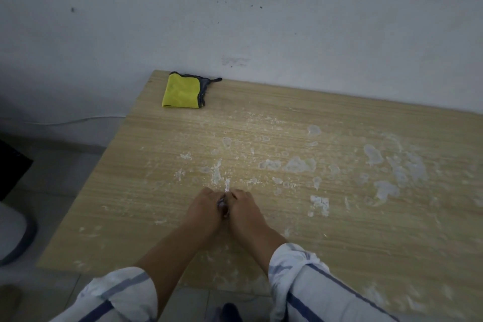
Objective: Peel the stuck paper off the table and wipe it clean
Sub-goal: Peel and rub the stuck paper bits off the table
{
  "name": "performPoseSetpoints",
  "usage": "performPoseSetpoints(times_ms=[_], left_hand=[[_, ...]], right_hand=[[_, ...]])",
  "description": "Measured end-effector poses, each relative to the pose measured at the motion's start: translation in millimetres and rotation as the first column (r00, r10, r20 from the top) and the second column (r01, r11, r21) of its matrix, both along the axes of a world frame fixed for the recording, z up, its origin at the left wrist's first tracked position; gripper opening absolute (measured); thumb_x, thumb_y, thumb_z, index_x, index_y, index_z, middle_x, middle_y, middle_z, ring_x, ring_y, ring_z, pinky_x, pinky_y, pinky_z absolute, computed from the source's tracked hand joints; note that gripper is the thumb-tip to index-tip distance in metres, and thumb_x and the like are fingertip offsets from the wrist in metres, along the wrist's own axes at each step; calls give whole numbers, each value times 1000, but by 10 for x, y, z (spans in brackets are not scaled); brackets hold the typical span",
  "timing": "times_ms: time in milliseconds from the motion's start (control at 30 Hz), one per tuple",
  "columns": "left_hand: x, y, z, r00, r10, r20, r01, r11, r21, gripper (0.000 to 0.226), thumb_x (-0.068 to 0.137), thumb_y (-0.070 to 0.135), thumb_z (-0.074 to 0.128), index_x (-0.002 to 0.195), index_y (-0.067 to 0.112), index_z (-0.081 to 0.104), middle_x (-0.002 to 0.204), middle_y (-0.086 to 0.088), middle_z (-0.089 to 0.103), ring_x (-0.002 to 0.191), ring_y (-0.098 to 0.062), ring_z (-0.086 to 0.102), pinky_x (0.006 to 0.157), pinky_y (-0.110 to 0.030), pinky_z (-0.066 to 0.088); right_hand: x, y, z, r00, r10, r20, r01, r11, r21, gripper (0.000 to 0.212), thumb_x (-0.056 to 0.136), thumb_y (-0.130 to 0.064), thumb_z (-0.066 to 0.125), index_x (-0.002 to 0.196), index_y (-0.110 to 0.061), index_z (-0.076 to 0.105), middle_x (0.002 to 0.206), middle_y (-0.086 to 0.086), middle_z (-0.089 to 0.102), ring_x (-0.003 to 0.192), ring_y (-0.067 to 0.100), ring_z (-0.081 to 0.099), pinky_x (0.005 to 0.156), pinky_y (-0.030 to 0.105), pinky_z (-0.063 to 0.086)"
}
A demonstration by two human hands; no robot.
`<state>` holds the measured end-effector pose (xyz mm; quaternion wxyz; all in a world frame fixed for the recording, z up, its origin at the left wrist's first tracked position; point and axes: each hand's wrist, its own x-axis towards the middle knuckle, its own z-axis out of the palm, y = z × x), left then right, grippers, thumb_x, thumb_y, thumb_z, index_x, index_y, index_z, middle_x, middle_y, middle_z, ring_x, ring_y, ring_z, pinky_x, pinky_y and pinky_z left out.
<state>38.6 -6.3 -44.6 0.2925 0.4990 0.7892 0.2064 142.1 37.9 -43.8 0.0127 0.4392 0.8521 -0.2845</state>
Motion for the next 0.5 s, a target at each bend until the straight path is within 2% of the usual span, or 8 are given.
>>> performPoseSetpoints(times_ms=[133, 200, 300, 367, 433, 500], left_hand=[[18, -13, -30, 1000, 4, 5, -4, 999, 33, 18, 94, 17, 48, 94, 18, 65, 92, -2, 48, 68, -6, 46, 55, -12, 31], [21, -20, -32, 1000, 19, 23, -20, 1000, 22, 17, 94, 16, 48, 98, 15, 64, 96, -1, 45, 69, -6, 47, 58, -14, 33], [22, -30, -40, 999, 20, 43, -21, 999, 39, 13, 90, 17, 49, 94, 18, 61, 104, -4, 50, 85, -15, 53, 69, -14, 36], [16, -50, -13, 997, 35, 66, -38, 998, 45, 24, 87, 13, 52, 110, 15, 59, 117, -6, 46, 91, -16, 53, 77, -21, 41], [-9, -69, 7, 994, 87, 66, -87, 996, 8, 47, 85, 11, 55, 131, 10, 47, 130, -4, 38, 102, -19, 52, 84, -26, 41], [-36, -76, 13, 991, 136, 16, -136, 990, -40, 57, 83, 14, 56, 137, 10, 39, 136, -4, 34, 115, -23, 47, 91, -31, 43]], right_hand=[[45, -18, 8, 995, -37, -87, 31, 997, -69, 39, 97, -11, 37, 136, -5, 39, 134, 15, 41, 123, 28, 37, 105, 33, 33], [71, -24, 1, 996, -13, -88, 10, 999, -31, 46, 96, -15, 42, 141, -9, 35, 140, 12, 37, 128, 26, 31, 109, 34, 30], [116, -1, 8, 998, -11, -62, 11, 1000, 11, 55, 90, -21, 49, 142, -14, 32, 147, 8, 31, 131, 28, 26, 110, 40, 29], [157, 21, 32, 998, -18, -62, 19, 1000, 11, 60, 89, -23, 52, 144, -14, 27, 148, 7, 30, 131, 29, 26, 108, 39, 29], [204, 43, 42, 997, -46, -69, 46, 999, -11, 64, 88, -23, 55, 144, -15, 26, 147, 8, 29, 131, 29, 26, 107, 38, 29], [238, 56, 33, 996, -76, -46, 75, 997, -26, 66, 86, -24, 59, 143, -14, 26, 146, 7, 28, 131, 29, 26, 106, 37, 29]])
